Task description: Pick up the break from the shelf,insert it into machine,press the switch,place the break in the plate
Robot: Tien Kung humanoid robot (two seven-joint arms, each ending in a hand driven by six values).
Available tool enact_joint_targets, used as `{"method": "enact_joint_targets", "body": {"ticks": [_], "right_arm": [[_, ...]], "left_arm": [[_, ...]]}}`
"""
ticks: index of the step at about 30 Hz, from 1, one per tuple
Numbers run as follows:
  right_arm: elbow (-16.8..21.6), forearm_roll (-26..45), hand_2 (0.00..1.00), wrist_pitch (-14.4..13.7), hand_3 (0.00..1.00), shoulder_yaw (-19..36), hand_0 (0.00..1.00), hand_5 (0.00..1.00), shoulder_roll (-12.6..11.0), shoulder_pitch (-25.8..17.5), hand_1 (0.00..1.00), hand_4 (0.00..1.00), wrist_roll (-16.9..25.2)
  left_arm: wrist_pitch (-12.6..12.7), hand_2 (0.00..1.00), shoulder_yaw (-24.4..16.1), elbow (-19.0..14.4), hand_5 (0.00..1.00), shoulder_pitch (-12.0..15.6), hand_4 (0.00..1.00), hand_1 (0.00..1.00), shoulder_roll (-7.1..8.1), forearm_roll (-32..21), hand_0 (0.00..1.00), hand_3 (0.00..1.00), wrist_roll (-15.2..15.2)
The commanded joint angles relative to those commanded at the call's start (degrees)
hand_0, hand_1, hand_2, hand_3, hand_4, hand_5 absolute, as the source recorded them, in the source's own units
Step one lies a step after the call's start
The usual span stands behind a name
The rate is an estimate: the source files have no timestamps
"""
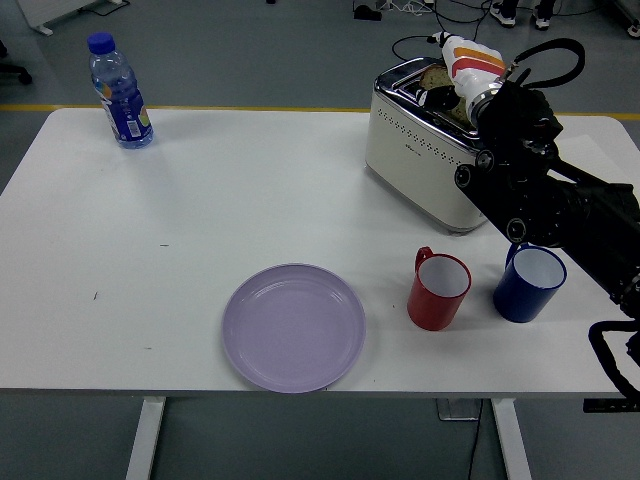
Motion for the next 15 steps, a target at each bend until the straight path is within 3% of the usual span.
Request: {"method": "enact_joint_targets", "body": {"ticks": [1, 2, 7, 8, 13, 15], "right_arm": [[-0.9, -0.1, 0.861, 0.3, 0.866, -0.4, 0.818, 0.257, 0.0, 0.4, 0.770, 0.694, -0.2], [-1.3, -0.1, 0.736, 0.5, 0.806, -0.7, 0.731, 0.251, 0.0, 0.7, 0.698, 0.688, -0.3], [-3.1, -0.2, 0.736, 1.1, 0.806, -2.1, 0.731, 0.251, 0.0, 1.4, 0.698, 0.688, -0.6], [-3.4, 0.0, 0.672, 1.2, 0.797, -2.3, 0.670, 0.250, 0.0, 1.5, 0.648, 0.685, -0.6], [-4.3, 2.4, 0.672, 1.8, 0.797, -3.9, 0.670, 0.250, 0.0, 1.6, 0.648, 0.685, -0.3], [-4.2, 2.9, 0.625, 1.9, 0.782, -4.2, 0.614, 0.250, 0.0, 1.4, 0.608, 0.683, -0.2]], "left_arm": [[0.0, 0.518, 0.0, 0.0, 0.998, -0.1, 0.412, 0.485, 0.03, 0.0, 0.417, 0.603, 0.0], [0.0, 0.515, 0.0, 0.0, 0.998, -0.1, 0.412, 0.484, 0.04, 0.0, 0.417, 0.603, 0.0], [0.2, 0.515, 0.1, 0.0, 0.998, -0.2, 0.412, 0.484, 0.09, 0.0, 0.417, 0.603, -0.1], [0.2, 0.512, 0.1, 0.0, 0.998, -0.3, 0.412, 0.483, 0.08, 0.0, 0.417, 0.603, -0.1], [0.2, 0.512, 0.1, 0.0, 0.998, -0.4, 0.412, 0.483, 0.07, 0.1, 0.417, 0.603, -0.1], [0.2, 0.511, 0.1, 0.0, 0.998, -0.4, 0.413, 0.482, 0.09, 0.2, 0.417, 0.603, -0.1]]}}
